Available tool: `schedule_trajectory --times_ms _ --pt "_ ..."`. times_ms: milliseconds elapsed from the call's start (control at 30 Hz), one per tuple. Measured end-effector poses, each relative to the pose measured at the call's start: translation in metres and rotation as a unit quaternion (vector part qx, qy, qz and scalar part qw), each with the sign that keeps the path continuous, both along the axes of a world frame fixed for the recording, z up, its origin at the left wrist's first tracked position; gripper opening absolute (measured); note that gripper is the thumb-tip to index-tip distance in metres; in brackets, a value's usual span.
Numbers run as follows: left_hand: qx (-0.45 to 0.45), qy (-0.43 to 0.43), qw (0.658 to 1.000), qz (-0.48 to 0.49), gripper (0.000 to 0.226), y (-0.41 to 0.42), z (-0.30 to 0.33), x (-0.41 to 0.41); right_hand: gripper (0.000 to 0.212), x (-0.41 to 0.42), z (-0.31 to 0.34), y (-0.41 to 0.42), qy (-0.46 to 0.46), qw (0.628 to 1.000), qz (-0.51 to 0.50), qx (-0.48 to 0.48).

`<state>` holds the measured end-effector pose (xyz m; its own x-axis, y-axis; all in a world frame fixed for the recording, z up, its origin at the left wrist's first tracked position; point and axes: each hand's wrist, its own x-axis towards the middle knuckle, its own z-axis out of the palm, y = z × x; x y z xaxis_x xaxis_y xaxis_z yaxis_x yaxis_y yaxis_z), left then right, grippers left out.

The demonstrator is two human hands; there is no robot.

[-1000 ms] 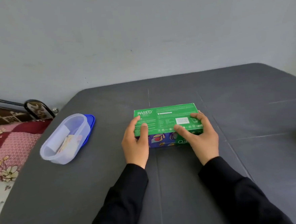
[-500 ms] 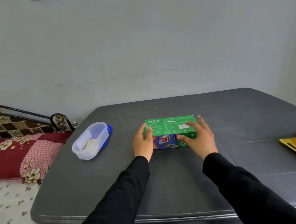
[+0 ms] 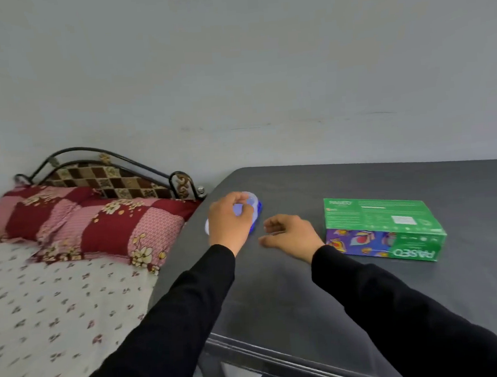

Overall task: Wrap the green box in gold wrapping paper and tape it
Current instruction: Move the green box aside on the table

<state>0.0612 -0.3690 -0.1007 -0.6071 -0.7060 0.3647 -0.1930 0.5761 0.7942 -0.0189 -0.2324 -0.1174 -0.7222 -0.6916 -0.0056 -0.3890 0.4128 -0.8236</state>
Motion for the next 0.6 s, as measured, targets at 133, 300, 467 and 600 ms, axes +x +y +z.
schedule_trajectory --times_ms 133,300,467,600 --pt "0.014 -0.143 0.986 0.083 0.026 -0.056 0.002 0.018 0.089 0.013 0.005 -0.053 -0.019 0.996 0.047 0.074" --pt "0.284 -0.136 0.949 0.008 0.057 -0.081 -0.011 0.025 0.087 0.019 -0.005 -0.095 -0.009 0.998 0.012 0.063" --pt "0.28 -0.126 0.951 -0.021 0.065 -0.086 -0.007 0.003 0.079 -0.002 -0.009 -0.108 -0.036 0.998 -0.051 0.0" --pt "0.309 -0.157 0.938 -0.011 0.051 -0.089 -0.011 -0.005 0.075 -0.01 -0.016 -0.104 -0.015 0.998 -0.06 0.007"
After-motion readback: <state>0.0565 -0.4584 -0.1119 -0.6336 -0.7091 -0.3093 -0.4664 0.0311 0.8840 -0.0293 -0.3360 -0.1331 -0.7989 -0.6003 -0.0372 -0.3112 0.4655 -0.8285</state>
